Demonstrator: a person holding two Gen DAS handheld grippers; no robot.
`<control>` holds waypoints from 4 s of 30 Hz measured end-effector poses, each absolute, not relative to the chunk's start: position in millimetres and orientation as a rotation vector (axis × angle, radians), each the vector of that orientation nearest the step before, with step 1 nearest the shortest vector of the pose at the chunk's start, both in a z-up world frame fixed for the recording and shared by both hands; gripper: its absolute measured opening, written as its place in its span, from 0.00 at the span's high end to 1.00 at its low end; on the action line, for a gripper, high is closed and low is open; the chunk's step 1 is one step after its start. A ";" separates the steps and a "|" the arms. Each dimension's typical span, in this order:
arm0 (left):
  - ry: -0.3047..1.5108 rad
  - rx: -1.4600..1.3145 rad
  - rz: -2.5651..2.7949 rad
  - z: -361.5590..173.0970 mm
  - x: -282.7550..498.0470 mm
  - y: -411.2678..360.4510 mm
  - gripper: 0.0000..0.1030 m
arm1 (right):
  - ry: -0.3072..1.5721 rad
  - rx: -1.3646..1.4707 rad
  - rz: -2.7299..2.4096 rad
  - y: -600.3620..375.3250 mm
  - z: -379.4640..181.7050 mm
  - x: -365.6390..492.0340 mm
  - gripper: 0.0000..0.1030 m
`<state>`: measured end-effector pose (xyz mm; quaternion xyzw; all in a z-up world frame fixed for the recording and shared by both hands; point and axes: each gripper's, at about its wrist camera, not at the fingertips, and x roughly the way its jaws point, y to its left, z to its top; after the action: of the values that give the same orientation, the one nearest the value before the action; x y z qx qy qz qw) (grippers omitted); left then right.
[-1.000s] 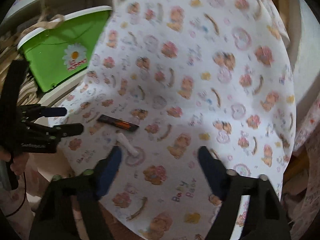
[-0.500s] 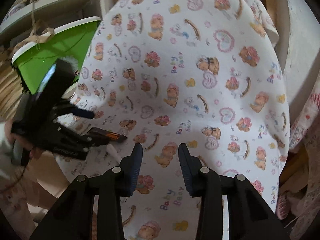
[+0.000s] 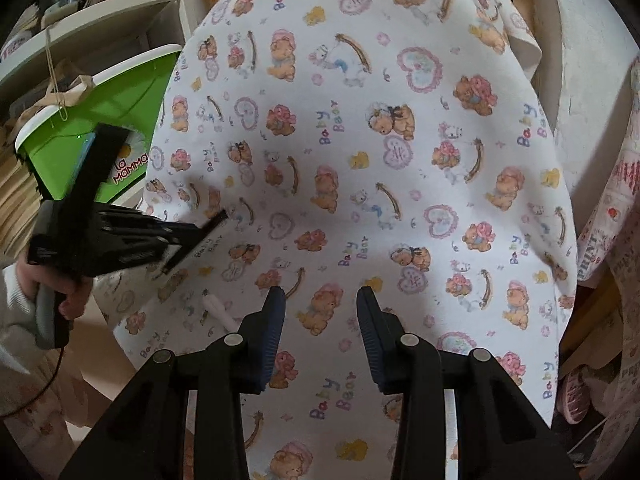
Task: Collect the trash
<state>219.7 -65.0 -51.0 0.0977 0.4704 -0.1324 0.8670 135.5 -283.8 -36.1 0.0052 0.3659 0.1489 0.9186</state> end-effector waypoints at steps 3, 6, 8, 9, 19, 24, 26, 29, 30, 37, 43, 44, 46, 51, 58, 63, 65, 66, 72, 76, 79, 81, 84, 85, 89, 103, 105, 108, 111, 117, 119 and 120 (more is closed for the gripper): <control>0.962 0.132 -0.286 -31.4 209.6 -49.6 0.97 | 0.763 0.024 0.327 -281.5 -37.6 137.8 0.61; 0.928 0.107 -0.238 -13.3 192.4 -32.8 0.97 | 0.764 0.020 0.389 -273.3 -35.6 135.4 0.61; 0.891 0.068 -0.217 -6.7 173.6 -25.7 0.97 | 0.803 -0.017 0.473 -258.8 -37.6 133.5 0.61; 0.868 0.022 -0.226 -3.7 162.8 -18.1 0.97 | 0.809 -0.038 0.486 -251.7 -38.9 131.0 0.61; 0.771 0.067 -0.171 -13.6 110.8 -19.0 0.97 | 0.884 -0.105 0.532 -213.6 -62.9 148.3 0.61; 0.790 0.062 -0.190 -21.0 96.2 -21.3 0.97 | 0.894 -0.139 0.523 -205.0 -72.5 152.1 0.65; 0.784 0.039 -0.168 -21.9 92.3 -16.2 0.97 | 0.907 -0.150 0.522 -201.1 -77.4 151.7 0.72; 0.779 0.017 -0.145 -21.7 87.1 -11.0 0.97 | 0.916 -0.182 0.516 -196.9 -80.8 143.1 0.88; 0.780 0.011 -0.142 -22.0 85.8 -10.1 0.97 | 0.907 -0.202 0.508 -195.8 -81.2 139.6 0.89; 0.790 -0.019 -0.133 -15.5 73.3 -1.7 0.97 | 0.844 -0.190 0.507 -194.3 -69.3 123.1 0.90; 0.816 -0.097 -0.142 -8.5 63.0 -0.2 0.97 | 0.796 -0.130 0.552 -195.2 -36.4 96.0 0.90; 0.817 -0.107 -0.151 -9.6 59.3 -1.5 0.97 | 0.781 -0.125 0.564 -193.9 -30.6 88.6 0.90; 0.820 -0.117 -0.169 -11.7 53.0 -4.3 0.97 | 0.770 -0.109 0.576 -190.5 -23.3 75.2 0.90; 0.842 -0.153 -0.196 -21.2 38.9 -7.1 0.97 | 0.765 -0.082 0.534 -184.7 -21.4 39.5 0.90; 0.929 -0.209 -0.190 -53.5 27.0 0.9 0.97 | 0.849 0.007 0.506 -193.4 -46.4 20.1 0.90; 0.985 -0.200 -0.210 -69.3 25.7 -2.5 0.97 | 0.945 -0.013 0.535 -183.6 -73.5 17.9 0.90; 1.023 -0.201 -0.222 -77.2 25.8 -5.0 0.97 | 0.998 -0.026 0.533 -180.0 -88.1 19.3 0.90; 1.040 -0.197 -0.226 -80.4 26.2 -6.3 0.97 | 1.020 -0.027 0.531 -179.1 -94.6 19.3 0.90; 1.165 -0.179 -0.274 -103.5 23.3 -20.2 0.97 | 1.136 -0.051 0.513 -179.0 -128.6 20.6 0.90; 1.277 -0.221 -0.278 -132.7 25.8 -20.8 0.97 | 1.222 -0.059 0.487 -181.0 -155.1 26.3 0.90; 1.353 -0.203 -0.238 -163.2 29.5 -21.2 0.97 | 1.272 -0.090 0.441 -180.6 -177.5 29.2 0.90; 1.382 -0.179 -0.212 -179.0 32.1 -23.1 0.97 | 1.323 -0.093 0.424 -179.7 -195.5 31.9 0.90; 1.442 -0.167 -0.147 -203.7 36.7 -24.2 0.97 | 1.411 -0.029 0.401 -182.2 -220.3 38.7 0.90; 1.452 -0.132 -0.116 -210.6 37.6 -25.5 0.97 | 1.452 0.003 0.385 -184.7 -230.2 41.0 0.90; 1.512 -0.151 -0.120 -227.5 38.5 -27.4 0.97 | 1.516 0.007 0.345 -191.0 -251.7 40.6 0.90; 1.513 -0.124 -0.086 -225.4 39.3 -26.1 0.92 | 1.503 0.000 0.287 -194.2 -256.7 43.1 0.89; 1.496 -0.124 -0.080 -220.8 39.2 -23.4 0.79 | 1.485 -0.003 0.281 -194.2 -250.8 43.3 0.85; 1.443 -0.115 -0.053 -207.0 39.0 -19.9 0.73 | 1.418 -0.023 0.270 -192.5 -232.2 40.7 0.83; 1.366 -0.090 -0.033 -187.4 38.3 -17.1 0.65 | 1.318 -0.051 0.265 -190.9 -204.0 34.4 0.79; 1.223 -0.014 -0.016 -144.1 31.4 -17.6 0.60 | 1.113 -0.042 0.241 -200.6 -143.6 20.6 0.53; 1.153 0.000 -0.009 -127.6 28.3 -17.4 0.50 | 1.050 -0.046 0.225 -202.8 -123.7 17.1 0.38; 1.103 0.003 -0.004 -116.8 27.3 -16.1 0.41 | 1.017 -0.034 0.221 -205.0 -113.4 16.4 0.34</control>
<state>27.3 -16.1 -116.8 0.0016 0.5238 -0.0020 0.8518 16.4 -205.0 -113.4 -0.0161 0.4857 0.1058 0.8676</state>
